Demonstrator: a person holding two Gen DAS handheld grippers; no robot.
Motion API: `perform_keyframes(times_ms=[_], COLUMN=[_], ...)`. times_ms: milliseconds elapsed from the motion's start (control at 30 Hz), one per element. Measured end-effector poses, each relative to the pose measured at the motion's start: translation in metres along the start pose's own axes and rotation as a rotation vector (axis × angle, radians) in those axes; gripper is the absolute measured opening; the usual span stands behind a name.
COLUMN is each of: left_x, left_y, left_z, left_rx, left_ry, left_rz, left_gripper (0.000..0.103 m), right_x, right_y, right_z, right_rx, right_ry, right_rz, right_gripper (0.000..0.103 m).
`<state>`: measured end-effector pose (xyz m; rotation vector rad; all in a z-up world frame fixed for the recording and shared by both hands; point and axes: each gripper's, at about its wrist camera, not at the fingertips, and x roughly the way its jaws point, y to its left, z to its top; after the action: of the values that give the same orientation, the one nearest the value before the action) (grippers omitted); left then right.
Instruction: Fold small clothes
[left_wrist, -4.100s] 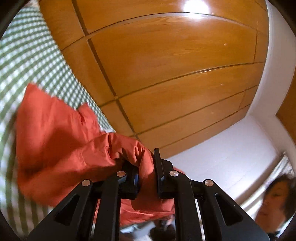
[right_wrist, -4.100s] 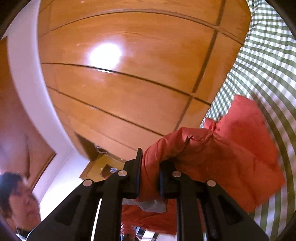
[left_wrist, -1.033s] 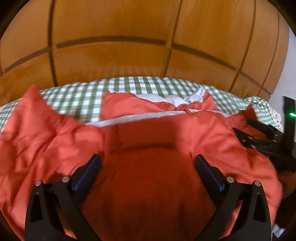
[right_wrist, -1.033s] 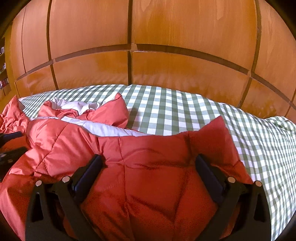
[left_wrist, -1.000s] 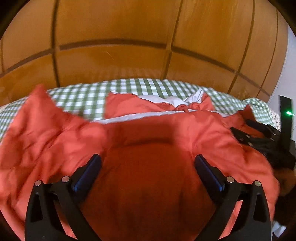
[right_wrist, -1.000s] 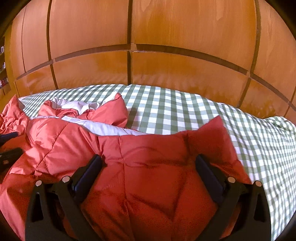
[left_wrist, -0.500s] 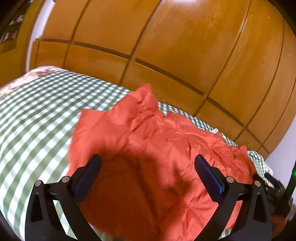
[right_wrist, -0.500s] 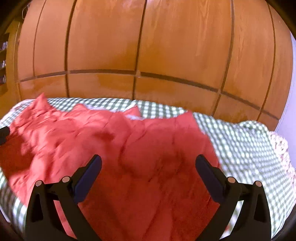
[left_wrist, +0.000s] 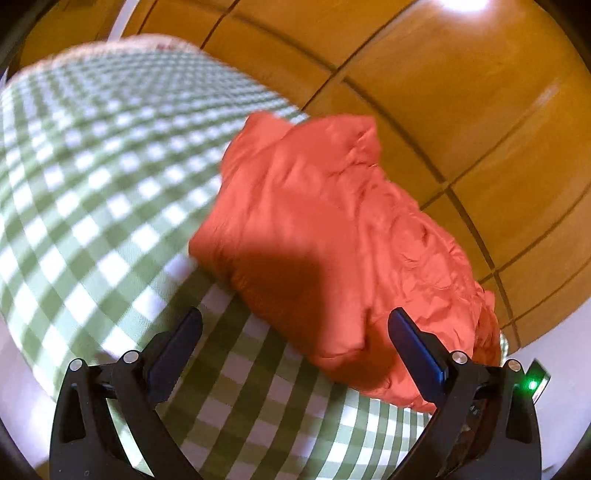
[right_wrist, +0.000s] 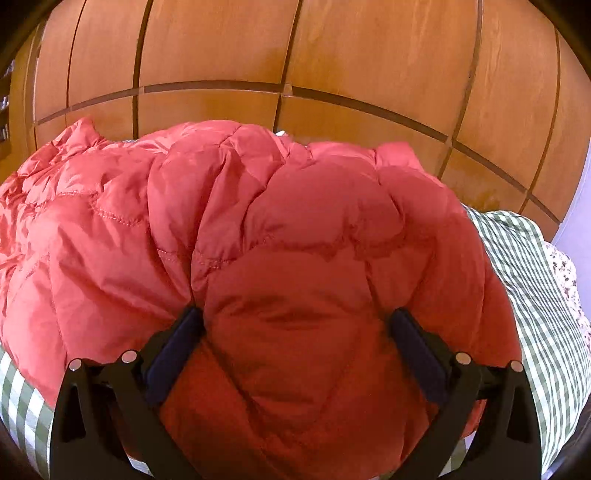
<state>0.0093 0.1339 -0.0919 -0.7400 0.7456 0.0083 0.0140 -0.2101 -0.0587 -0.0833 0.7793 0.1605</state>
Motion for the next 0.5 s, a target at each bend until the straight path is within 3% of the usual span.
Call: perform_keyframes(times_ms=[133, 267, 500], left_x=[0.008, 0.019, 0.039], left_y=[0.000, 0.006, 0.001], left_z=[0.008, 0.019, 0.035], left_rx=[-0.056, -0.167, -0.251], left_ry=[-0.020, -0.052, -0.082], left_rz=[-0.099, -0.137, -0.189], left_gripper=[0.099, 0.099, 0.099], right_x=[-0.001, 0.001, 0.001], right_y=[-0.002, -0.004, -0.005], right_z=[-0.002, -0.002, -0.003], right_rx=[0.008, 0.007, 0.007], right_ry=[-0.007, -0.009, -0.010], right_rz=[0.004, 0.005, 0.006], right_gripper=[0.101, 0.101, 0.101])
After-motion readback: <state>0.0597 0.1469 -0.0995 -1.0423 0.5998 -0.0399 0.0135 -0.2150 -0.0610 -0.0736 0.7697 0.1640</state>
